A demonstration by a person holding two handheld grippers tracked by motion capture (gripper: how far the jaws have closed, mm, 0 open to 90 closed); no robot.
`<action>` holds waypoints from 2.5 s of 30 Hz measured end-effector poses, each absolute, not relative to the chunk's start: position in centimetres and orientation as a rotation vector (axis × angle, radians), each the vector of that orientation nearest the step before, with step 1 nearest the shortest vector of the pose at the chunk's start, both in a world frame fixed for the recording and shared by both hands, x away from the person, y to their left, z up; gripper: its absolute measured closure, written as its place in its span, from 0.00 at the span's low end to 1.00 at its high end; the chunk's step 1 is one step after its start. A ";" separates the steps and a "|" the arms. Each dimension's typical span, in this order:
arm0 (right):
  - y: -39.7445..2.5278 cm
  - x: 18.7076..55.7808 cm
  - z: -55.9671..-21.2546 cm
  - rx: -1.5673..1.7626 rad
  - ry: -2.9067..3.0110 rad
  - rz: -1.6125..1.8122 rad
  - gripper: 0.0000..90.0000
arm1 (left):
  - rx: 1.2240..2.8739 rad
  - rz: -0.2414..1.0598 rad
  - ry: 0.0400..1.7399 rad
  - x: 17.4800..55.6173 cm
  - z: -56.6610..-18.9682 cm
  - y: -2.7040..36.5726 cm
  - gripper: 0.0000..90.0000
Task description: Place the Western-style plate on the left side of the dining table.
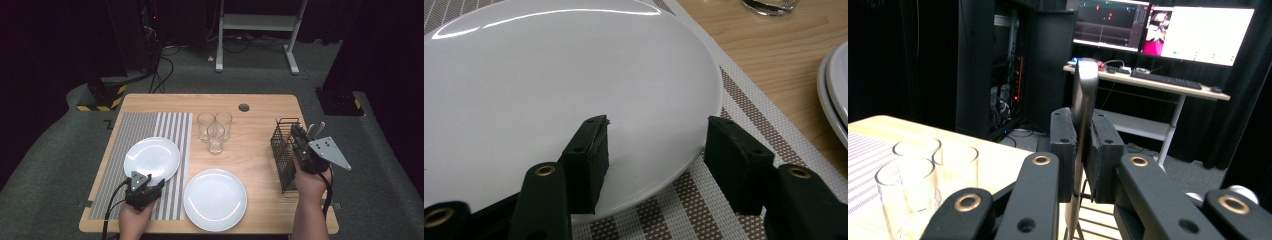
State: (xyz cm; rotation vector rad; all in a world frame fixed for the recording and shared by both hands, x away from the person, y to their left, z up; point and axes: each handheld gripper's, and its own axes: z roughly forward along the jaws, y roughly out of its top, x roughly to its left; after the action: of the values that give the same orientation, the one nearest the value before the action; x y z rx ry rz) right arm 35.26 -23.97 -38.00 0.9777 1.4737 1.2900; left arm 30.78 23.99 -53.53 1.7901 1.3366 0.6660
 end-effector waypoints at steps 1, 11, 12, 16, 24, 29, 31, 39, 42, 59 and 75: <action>-24.0 35.2 -38.0 0.971 1.466 1.294 0.93 | 1.790 0.666 1.337 30.8 -53.5 24.0 0.48; -24.1 34.2 -37.5 0.934 1.396 1.309 0.93 | 1.792 0.668 1.336 30.8 -53.5 24.0 0.48; -24.1 34.2 -37.5 0.931 1.393 1.309 0.93 | 1.792 0.668 1.336 30.8 -53.5 24.0 0.48; -24.1 34.1 -37.4 0.920 1.378 1.313 0.93 | 1.792 0.667 1.335 30.8 -53.5 24.0 0.48; -24.0 33.4 -37.2 0.884 1.323 1.328 0.93 | 1.792 0.668 1.335 30.8 -53.5 24.0 0.48; -24.0 32.9 -37.0 0.856 1.288 1.335 0.93 | 1.792 0.668 1.335 30.8 -53.5 24.0 0.48; -24.0 32.8 -36.9 0.844 1.282 1.339 0.93 | 1.790 0.666 1.337 30.8 -53.5 24.0 0.48; -23.7 32.5 -36.8 0.814 1.264 1.350 0.93 | 1.792 0.668 1.336 30.8 -53.5 24.0 0.48; -23.6 32.3 -36.7 0.796 1.254 1.355 0.93 | 1.792 0.668 1.335 30.8 -53.5 24.0 0.48; -23.2 31.7 -36.5 0.746 1.231 1.396 0.93 | 1.790 0.668 1.336 30.7 -53.5 24.0 0.48; -22.4 31.8 -36.7 0.728 1.263 1.417 0.93 | 1.790 0.668 1.337 30.7 -53.5 24.0 0.48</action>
State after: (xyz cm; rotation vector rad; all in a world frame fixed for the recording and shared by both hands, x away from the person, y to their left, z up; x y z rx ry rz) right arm 31.75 -22.39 -36.69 0.7278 1.2634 1.4174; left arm 30.72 23.99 -53.53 1.7899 1.3373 0.6683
